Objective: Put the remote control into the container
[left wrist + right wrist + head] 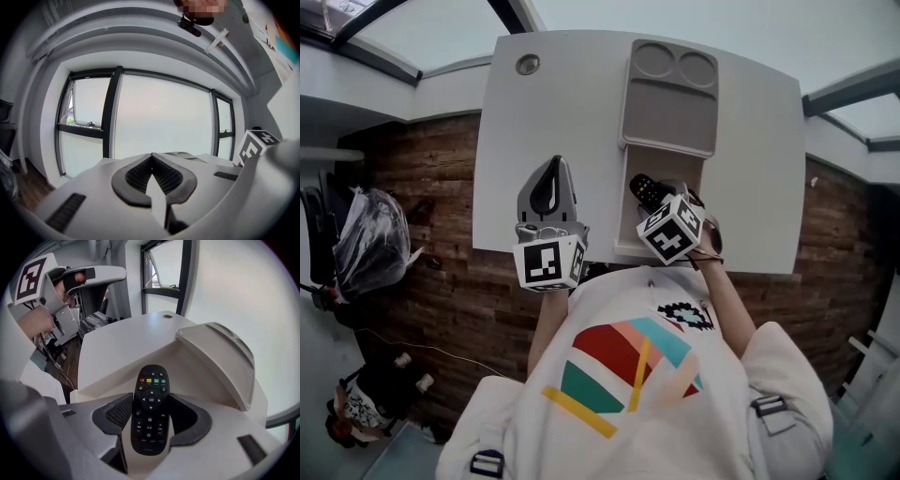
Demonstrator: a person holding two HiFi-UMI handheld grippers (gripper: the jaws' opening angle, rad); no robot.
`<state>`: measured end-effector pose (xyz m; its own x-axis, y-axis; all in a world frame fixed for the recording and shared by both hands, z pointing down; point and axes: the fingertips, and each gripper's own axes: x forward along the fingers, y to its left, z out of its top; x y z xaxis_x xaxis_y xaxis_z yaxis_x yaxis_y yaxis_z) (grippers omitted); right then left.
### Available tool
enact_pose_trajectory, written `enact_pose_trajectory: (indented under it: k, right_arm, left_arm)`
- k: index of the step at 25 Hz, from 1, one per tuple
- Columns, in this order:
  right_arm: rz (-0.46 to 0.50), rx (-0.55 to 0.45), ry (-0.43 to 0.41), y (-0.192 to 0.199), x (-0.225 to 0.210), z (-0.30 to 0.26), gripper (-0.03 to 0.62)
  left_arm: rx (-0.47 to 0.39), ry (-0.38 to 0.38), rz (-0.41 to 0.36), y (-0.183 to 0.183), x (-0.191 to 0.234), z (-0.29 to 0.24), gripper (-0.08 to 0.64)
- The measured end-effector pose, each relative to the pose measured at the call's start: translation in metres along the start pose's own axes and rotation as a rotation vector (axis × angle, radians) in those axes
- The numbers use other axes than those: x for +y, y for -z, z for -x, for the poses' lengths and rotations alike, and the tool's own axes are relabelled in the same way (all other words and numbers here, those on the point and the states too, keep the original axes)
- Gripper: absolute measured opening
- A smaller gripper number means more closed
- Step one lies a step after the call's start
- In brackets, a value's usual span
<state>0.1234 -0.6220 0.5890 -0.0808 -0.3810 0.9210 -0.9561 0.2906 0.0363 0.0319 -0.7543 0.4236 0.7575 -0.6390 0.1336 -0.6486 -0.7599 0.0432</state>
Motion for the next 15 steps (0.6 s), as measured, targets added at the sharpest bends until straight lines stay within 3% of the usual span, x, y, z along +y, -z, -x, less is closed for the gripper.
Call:
enact_pose_trajectory:
  k: [6,10,15]
  right_arm:
    - [0.108,0.107,-0.031,0.007,0.004,-0.016,0.249]
    - [0.117,0.197,-0.091,0.011,0.006,-0.023,0.249]
    - [0.119,0.244,-0.076,0.011,0.009,-0.024,0.249]
  left_arm:
    - [0.018,0.002,0.000,0.006,-0.003,0.005,0.003]
    - [0.024,0.002,-0.001,0.009,-0.003,0.006,0.003]
    - [0.021,0.005,0.005,0.011,-0.003,0.007,0.003]
